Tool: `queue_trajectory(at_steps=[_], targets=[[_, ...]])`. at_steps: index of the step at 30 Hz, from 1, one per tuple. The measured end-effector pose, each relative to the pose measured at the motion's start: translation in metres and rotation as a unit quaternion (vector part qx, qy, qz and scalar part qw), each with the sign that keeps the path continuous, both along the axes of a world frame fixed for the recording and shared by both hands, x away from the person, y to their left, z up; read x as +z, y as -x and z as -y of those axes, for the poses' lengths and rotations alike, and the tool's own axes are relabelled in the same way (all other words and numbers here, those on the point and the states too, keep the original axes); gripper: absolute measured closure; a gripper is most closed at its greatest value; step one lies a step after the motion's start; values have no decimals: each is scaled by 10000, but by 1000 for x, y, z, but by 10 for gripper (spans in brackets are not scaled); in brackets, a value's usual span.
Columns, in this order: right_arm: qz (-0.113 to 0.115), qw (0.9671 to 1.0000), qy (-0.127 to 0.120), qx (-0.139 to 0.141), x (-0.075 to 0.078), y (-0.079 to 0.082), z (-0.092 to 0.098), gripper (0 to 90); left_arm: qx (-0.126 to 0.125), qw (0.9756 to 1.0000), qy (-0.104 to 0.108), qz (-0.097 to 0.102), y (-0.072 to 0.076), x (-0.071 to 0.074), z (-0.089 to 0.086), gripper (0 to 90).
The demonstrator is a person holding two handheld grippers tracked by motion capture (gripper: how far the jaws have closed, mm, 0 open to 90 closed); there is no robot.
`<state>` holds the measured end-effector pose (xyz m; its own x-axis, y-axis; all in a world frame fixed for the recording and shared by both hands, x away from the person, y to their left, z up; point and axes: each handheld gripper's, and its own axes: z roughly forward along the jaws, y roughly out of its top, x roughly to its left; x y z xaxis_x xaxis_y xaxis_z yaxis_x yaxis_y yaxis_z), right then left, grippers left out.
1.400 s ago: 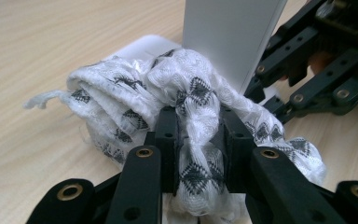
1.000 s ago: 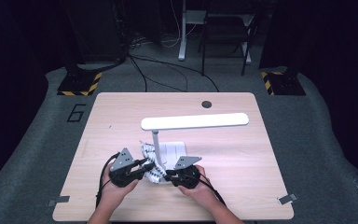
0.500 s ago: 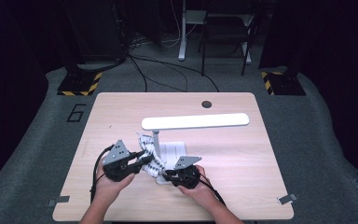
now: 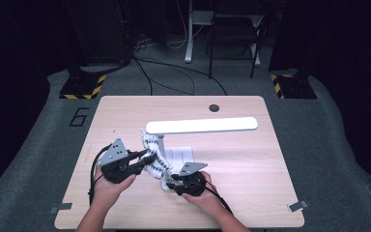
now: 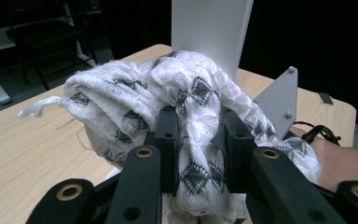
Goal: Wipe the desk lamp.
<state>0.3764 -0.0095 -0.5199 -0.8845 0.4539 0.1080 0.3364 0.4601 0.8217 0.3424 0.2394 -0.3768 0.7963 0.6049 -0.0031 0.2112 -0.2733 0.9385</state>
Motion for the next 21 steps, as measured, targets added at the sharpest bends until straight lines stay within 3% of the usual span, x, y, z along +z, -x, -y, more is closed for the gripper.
queue_trajectory(at_steps=[1, 6, 12, 21], targets=[[87, 9999, 29, -113, 0, 0, -1, 540, 15, 10000, -22, 24, 0, 2, 0, 725], [202, 9997, -34, -155, 1, -3, 0, 488, 62, 10000, 27, 37, -3, 4, -5, 724], [43, 9997, -141, -187, 2, -8, -3, 420, 164, 9999, 33, 11, -7, 1, -10, 724], [81, 9999, -22, -66, 2, -16, -12, 374, 249, 9997, 38, 23, -8, 1, -14, 724]])
